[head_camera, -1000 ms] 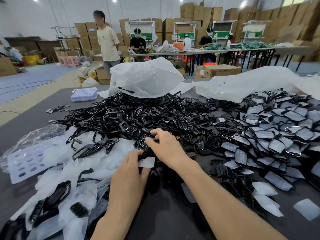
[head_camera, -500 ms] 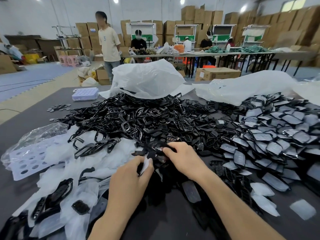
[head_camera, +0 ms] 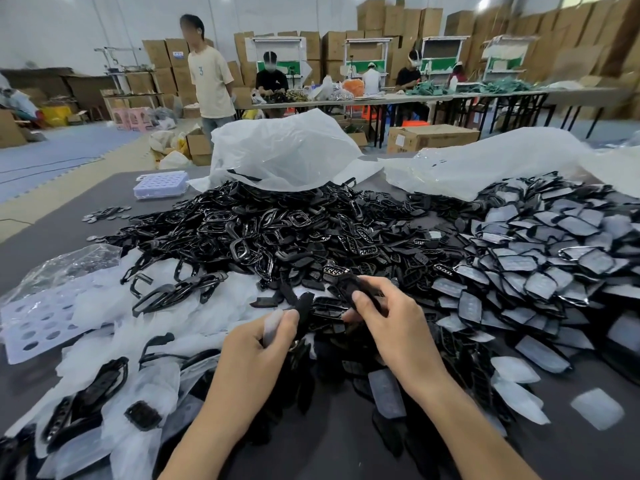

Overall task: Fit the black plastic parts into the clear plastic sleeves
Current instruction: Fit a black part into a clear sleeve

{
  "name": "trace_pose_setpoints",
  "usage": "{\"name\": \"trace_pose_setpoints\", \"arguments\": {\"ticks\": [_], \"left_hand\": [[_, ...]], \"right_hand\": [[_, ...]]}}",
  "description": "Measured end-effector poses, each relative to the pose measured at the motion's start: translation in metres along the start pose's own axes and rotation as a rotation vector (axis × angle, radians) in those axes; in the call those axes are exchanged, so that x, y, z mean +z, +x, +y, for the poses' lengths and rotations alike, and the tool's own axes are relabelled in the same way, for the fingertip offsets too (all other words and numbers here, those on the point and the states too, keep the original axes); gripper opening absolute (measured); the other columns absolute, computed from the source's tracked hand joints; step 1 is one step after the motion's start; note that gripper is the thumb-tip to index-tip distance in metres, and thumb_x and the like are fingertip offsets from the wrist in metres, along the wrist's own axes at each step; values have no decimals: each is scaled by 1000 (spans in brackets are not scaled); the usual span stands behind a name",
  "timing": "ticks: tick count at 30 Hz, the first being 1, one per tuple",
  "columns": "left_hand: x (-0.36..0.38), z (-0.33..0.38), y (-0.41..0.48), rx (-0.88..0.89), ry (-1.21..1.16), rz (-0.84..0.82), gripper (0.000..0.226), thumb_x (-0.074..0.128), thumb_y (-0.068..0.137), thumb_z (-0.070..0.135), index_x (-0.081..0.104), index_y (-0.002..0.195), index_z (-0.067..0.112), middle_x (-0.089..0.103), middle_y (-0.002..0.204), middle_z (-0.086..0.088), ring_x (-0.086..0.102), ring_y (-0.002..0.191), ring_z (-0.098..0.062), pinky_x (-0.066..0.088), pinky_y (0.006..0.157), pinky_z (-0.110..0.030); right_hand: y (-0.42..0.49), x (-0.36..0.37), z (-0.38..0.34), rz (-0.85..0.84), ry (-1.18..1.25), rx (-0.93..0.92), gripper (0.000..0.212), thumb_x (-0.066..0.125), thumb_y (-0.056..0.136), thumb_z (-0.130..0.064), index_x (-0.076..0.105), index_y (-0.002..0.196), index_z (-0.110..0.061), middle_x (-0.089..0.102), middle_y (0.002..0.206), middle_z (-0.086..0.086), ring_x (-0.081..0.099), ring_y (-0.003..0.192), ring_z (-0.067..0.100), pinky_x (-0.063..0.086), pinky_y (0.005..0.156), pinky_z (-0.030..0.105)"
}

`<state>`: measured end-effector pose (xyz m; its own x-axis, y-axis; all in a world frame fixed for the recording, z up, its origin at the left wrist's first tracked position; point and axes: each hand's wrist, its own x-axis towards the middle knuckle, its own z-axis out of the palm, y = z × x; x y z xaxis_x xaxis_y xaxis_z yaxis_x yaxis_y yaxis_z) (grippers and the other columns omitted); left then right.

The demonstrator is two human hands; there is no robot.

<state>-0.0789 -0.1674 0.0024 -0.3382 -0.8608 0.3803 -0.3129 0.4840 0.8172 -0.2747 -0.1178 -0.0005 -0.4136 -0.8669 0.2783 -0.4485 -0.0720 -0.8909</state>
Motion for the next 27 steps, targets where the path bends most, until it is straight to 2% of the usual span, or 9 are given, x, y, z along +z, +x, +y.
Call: {"name": "trace_pose_setpoints", "arguments": {"ticks": [2,4,7,11,16,20,22,25,27], "left_hand": [[0,-2,0,-18,-11,-1,53,55,99,35,21,64,14,22,60,3,25,57,-8,22,54,-25],[0,-6,1,-46,-30,-5,48,57,98,36,48,63,6,47,60,12,45,59,-5,35,60,-21],[2,-5,0,-58,-61,51,15,63,96,31,76,88,28,73,90,21,66,88,5,44,76,-8],[5,-7,-1,-34,-29,118,12,59,94,42,69,89,47,72,79,12,67,70,-10,47,62,-19],[6,-9,-2,8,5,138,12,52,93,50,63,95,52,70,78,14,63,61,-11,44,53,-13],[8,-11,-3,27,8,146,19,46,89,60,59,97,50,70,82,6,64,68,-19,51,60,-29],[8,-11,-4,16,-13,135,19,47,87,60,59,97,50,71,84,5,64,73,-21,52,65,-32],[9,-8,-4,-16,-36,120,5,59,92,44,61,96,46,69,82,12,62,70,-13,48,61,-15],[9,-6,-4,-42,-60,103,16,65,93,29,62,95,44,67,84,16,63,73,-8,45,63,-9]], "right_hand": [[0,0,-2,30,88,-8,17,58,102,-34,60,116,-44,76,85,-21,73,86,2,54,72,15],[0,1,-6,37,187,2,19,61,102,-27,62,111,-44,77,89,-16,74,77,3,54,69,14],[-1,4,-9,13,295,54,21,65,100,-23,65,111,-40,77,93,-7,75,69,13,55,63,19],[-1,5,-10,-24,405,125,17,68,97,-18,71,107,-32,78,89,-5,75,69,13,53,60,17],[-1,6,-9,-74,507,174,16,72,94,-23,79,100,-36,65,71,-11,60,64,5,49,62,15],[2,1,-12,-38,626,194,21,69,95,-21,79,102,-38,63,73,-19,61,75,-4,51,79,15],[4,-2,-13,-45,777,215,22,66,96,-18,78,106,-32,61,78,-7,61,86,9,49,89,28],[4,-2,-14,-128,1036,268,31,67,90,-16,68,121,-20,62,76,1,70,94,23,58,90,40],[3,-1,-15,-179,1112,277,39,63,86,-16,63,125,-15,67,82,4,72,89,24,61,79,38]]}}
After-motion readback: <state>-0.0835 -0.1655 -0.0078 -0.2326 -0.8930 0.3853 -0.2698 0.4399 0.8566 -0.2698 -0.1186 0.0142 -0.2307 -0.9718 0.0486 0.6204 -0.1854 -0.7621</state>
